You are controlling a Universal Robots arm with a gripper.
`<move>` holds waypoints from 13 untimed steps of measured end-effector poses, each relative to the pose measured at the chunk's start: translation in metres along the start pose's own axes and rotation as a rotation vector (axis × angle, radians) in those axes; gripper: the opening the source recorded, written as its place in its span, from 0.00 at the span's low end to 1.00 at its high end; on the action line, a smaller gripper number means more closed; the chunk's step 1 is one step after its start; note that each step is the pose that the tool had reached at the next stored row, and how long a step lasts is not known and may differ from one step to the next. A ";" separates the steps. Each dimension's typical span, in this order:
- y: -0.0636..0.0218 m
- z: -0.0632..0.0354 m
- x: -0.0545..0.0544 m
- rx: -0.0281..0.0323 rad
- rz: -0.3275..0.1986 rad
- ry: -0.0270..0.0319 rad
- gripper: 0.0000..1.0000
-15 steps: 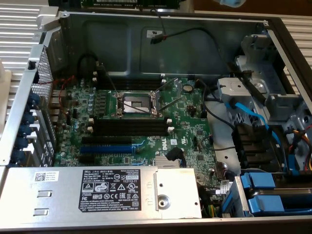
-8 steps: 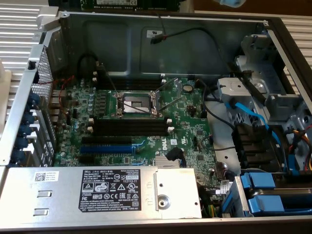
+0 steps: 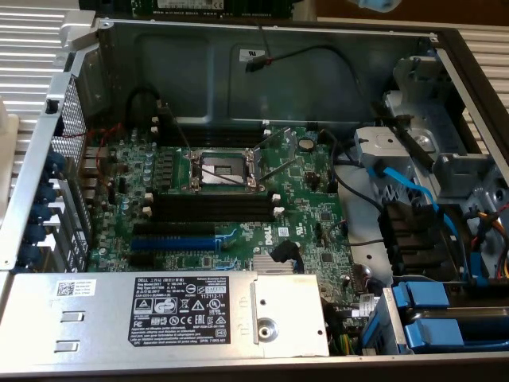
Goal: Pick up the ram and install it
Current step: 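Insert the ram into the slot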
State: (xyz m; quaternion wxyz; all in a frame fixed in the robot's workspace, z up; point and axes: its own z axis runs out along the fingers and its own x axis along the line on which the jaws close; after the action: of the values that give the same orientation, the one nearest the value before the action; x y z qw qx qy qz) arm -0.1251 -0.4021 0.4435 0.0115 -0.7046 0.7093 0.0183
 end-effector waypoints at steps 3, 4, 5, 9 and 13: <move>0.0000 0.0021 0.000 0.0000 0.000 0.0000 0.12; 0.0000 0.0028 0.000 0.0000 0.000 0.0000 0.12; 0.0000 0.0039 0.000 0.0000 0.000 0.0000 0.12; 0.0002 0.0071 0.000 0.0000 0.000 0.0002 0.12; 0.0002 0.0085 0.000 0.0000 0.000 0.0007 0.12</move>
State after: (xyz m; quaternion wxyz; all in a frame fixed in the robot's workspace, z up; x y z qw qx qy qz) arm -0.1254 -0.4021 0.4350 0.0113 -0.7046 0.7093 0.0181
